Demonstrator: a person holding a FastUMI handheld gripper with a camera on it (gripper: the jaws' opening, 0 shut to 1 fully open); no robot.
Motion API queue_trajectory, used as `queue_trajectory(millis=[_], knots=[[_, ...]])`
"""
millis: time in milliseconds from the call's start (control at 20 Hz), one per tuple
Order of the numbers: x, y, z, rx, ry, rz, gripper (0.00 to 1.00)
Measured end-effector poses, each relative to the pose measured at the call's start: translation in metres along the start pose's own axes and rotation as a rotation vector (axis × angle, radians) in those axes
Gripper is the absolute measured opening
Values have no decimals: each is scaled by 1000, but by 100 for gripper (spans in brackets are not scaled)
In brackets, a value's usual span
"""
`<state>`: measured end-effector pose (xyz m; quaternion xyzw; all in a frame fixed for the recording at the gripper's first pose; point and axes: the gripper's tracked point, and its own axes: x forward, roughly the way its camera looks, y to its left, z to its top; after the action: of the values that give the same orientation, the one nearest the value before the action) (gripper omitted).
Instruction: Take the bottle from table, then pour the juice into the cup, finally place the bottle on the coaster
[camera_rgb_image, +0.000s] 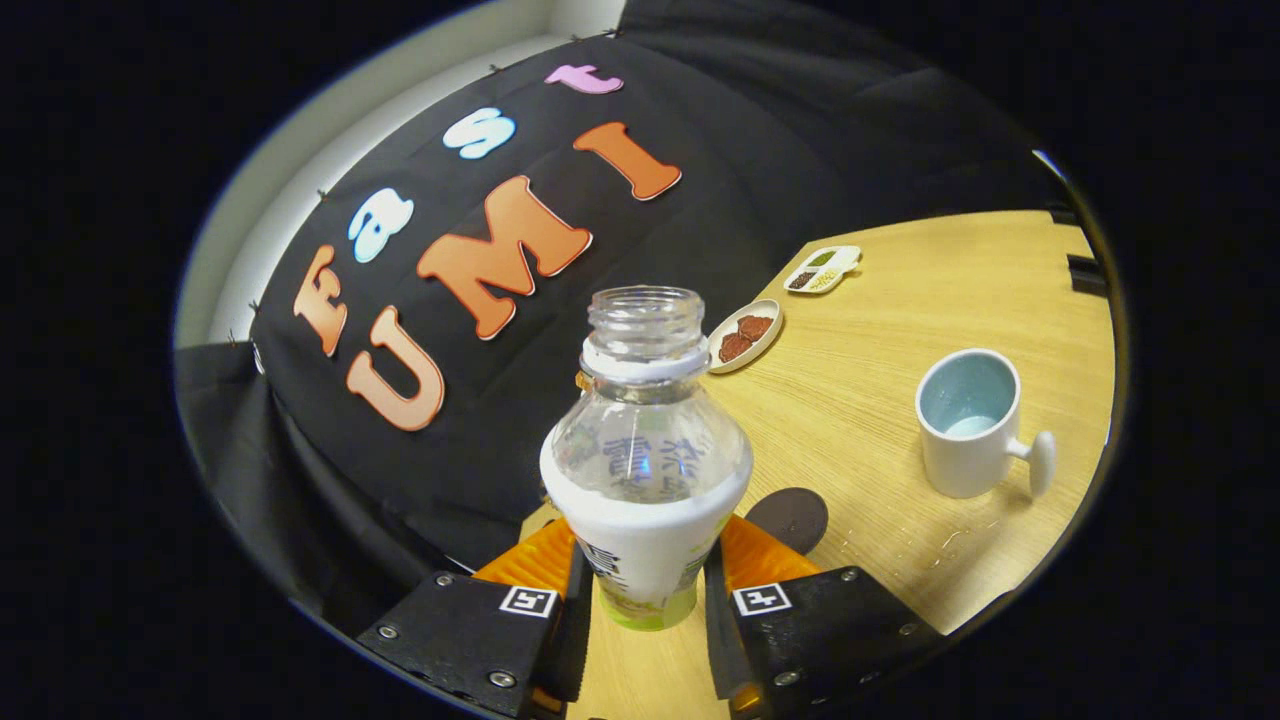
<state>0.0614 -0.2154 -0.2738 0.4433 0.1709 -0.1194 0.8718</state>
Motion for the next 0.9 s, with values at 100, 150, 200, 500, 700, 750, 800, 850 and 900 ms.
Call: queue_trajectory(millis=[100, 150, 200, 500, 700, 750, 800, 850, 900], knots=[[3, -6, 7, 75, -10, 8, 50], [3, -10, 10, 105, -18, 7, 50], [4, -14, 13, 135, -21, 6, 50], [9, -24, 21, 277, -30, 35, 50], [9, -28, 25, 386, -43, 61, 50], [11, -27, 26, 411, -42, 69, 50], [13, -27, 26, 435, -43, 75, 50], [15, -27, 26, 460, -41, 76, 50], [19, -27, 26, 479, -38, 73, 50]])
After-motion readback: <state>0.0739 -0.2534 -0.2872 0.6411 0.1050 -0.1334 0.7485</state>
